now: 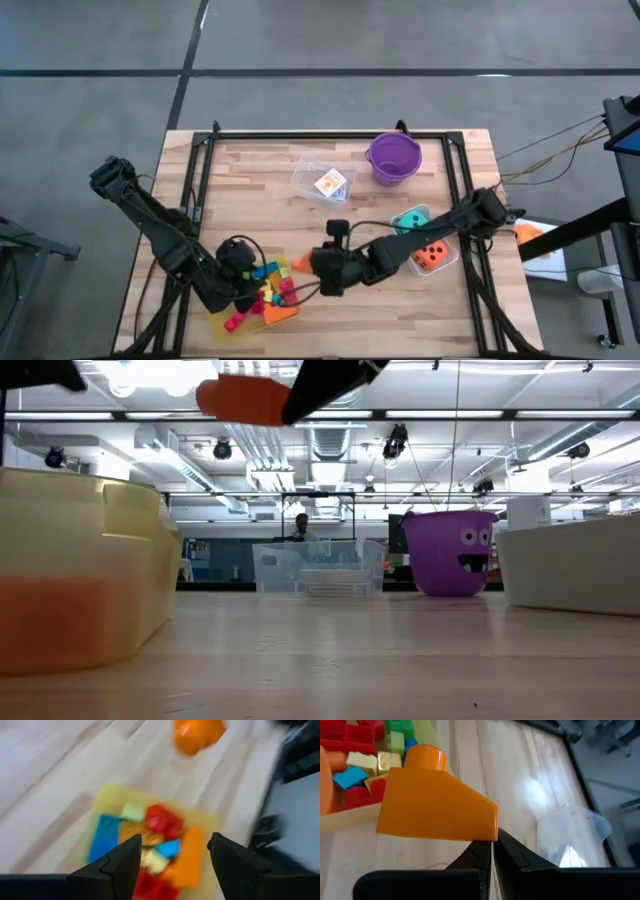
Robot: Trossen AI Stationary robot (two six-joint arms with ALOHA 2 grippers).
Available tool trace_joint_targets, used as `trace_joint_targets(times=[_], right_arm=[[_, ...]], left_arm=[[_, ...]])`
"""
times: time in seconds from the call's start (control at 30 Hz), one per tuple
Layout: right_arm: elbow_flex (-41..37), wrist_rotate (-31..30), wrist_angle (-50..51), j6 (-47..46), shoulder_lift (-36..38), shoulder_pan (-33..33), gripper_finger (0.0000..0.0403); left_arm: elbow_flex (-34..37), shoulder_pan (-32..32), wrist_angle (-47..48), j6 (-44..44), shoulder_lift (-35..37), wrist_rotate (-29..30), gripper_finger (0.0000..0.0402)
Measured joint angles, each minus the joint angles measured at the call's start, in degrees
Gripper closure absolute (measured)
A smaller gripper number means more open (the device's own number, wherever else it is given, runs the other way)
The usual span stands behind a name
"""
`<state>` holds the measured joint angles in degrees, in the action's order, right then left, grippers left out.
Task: Pick & Place Toys
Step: Put the orange game piece into the yellow bin
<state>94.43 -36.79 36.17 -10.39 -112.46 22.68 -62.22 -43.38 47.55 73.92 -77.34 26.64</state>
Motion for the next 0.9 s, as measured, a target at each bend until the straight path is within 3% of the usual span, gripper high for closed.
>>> trace_joint_targets(times=[0.17, 0.5, 0.67, 0.9], right_arm=[[0.00, -2.45, -2.39, 1.87, 0.00, 1.64, 0.0394], [0.10, -5.47, -8.78, 6.88, 0.00, 4.42, 0.0395], [0.98, -7.19, -9.03, 7.78, 0.00, 4.79, 0.0395], [2.58, -8.36, -9.11, 9.86, 0.09, 5.28, 0.0395]], left_arm=[[0.00, 0.41, -9.33, -2.35, 0.00, 0.68, 0.0174], [0.90, 3.95, -18.85, -1.95, -0.08, 3.84, 0.0174], [2.68, 6.39, -26.99, -6.45, -0.11, 3.74, 0.0173], [2.80, 7.37, -28.35, -8.88, -0.13, 0.54, 0.0173]])
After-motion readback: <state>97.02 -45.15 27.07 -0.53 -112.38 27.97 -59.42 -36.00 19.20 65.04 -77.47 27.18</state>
